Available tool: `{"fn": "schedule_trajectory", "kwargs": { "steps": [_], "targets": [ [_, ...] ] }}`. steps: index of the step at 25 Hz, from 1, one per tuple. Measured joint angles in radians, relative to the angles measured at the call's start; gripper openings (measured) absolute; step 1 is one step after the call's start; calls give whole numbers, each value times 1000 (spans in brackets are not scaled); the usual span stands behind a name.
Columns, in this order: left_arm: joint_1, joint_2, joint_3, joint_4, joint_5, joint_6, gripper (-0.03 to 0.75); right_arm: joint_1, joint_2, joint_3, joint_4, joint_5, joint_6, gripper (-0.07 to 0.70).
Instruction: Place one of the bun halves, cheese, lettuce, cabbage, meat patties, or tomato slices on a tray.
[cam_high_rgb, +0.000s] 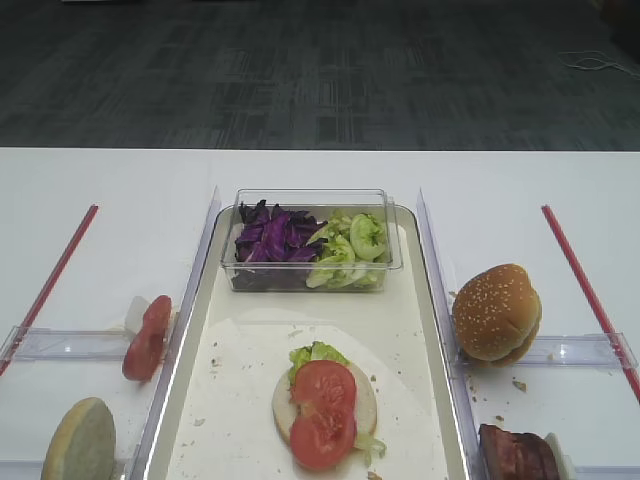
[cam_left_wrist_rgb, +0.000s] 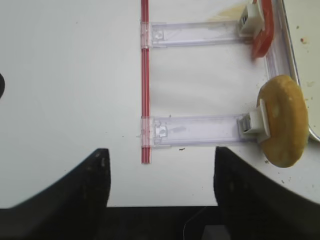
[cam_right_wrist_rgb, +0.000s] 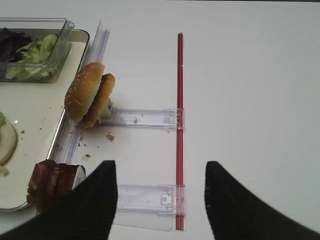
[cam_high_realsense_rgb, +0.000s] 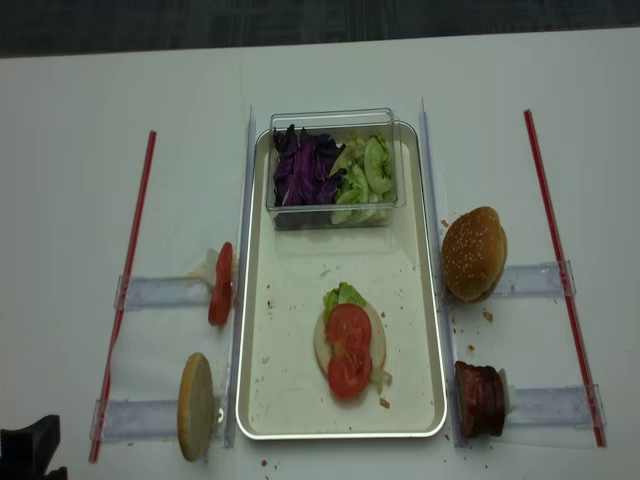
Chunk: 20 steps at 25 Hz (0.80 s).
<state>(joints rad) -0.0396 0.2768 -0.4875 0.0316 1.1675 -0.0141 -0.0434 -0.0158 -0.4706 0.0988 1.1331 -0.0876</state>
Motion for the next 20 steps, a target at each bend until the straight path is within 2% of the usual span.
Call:
{"fn": "schedule_trajectory", "kwargs": {
  "steps": [13, 20],
  "targets": [
    [-47, -269, 0, 10, 16, -8, 423, 0, 0, 0, 4, 0, -3, 405],
    [-49, -292, 0, 27, 17, -20, 423, 0, 0, 0, 2, 0, -2, 405]
  ]
}}
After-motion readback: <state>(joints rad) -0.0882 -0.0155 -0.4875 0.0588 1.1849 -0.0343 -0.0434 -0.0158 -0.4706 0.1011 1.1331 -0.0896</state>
